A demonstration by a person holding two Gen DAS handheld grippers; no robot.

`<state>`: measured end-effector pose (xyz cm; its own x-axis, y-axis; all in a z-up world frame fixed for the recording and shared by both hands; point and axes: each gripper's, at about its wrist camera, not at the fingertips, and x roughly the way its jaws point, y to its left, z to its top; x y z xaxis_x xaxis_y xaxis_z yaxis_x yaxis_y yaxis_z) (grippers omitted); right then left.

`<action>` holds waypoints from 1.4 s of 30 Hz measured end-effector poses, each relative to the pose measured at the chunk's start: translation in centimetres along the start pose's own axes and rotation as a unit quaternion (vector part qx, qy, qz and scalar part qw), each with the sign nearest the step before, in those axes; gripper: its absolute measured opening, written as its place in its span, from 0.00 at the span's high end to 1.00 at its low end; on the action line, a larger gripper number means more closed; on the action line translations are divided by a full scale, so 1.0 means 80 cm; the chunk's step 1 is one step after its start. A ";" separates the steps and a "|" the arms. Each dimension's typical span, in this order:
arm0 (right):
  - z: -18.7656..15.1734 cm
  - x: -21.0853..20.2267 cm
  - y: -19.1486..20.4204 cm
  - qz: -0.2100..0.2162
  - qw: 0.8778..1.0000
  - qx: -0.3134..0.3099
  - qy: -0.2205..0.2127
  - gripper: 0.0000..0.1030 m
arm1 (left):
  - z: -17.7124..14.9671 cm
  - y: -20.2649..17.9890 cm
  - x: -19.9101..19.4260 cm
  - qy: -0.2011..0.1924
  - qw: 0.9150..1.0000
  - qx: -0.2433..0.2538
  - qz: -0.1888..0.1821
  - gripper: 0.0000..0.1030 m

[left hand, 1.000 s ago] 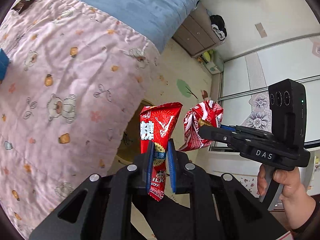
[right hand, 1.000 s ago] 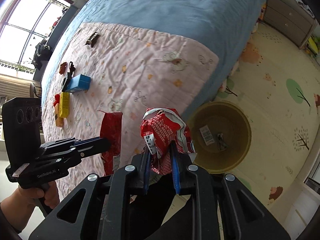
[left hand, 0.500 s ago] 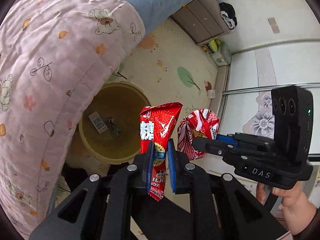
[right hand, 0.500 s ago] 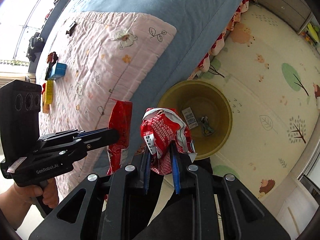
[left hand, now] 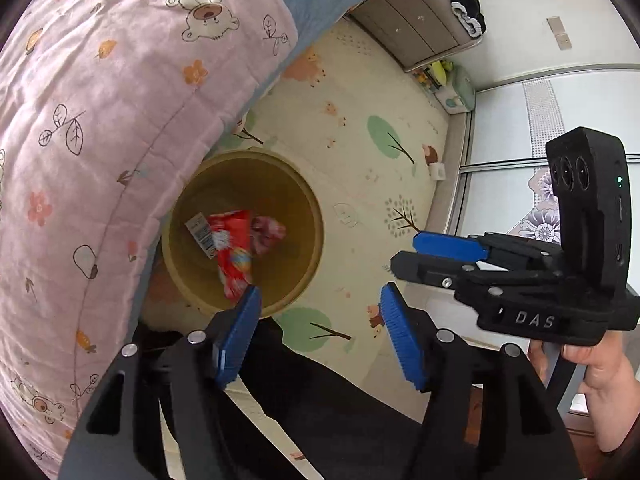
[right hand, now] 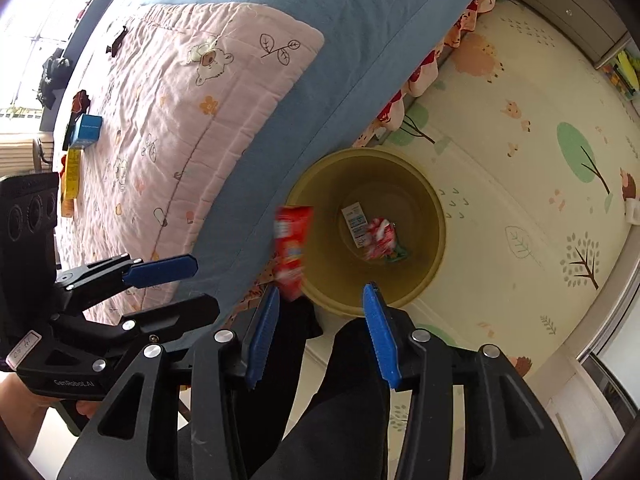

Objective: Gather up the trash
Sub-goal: 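Move both tools back over the quilt toward the boxes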

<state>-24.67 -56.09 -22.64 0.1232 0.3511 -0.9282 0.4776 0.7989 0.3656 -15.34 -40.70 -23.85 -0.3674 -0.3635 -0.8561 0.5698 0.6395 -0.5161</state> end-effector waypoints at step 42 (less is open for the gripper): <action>0.062 -0.015 0.396 0.091 0.976 -0.193 -0.033 0.57 | -0.125 0.240 -0.307 -0.203 0.962 -0.172 0.063 0.37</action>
<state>-5.36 -33.62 -10.27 0.2379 0.4827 -0.8428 0.0810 0.8549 0.5125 -2.75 -12.72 -12.48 0.0454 -0.4572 -0.8882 0.2877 0.8574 -0.4267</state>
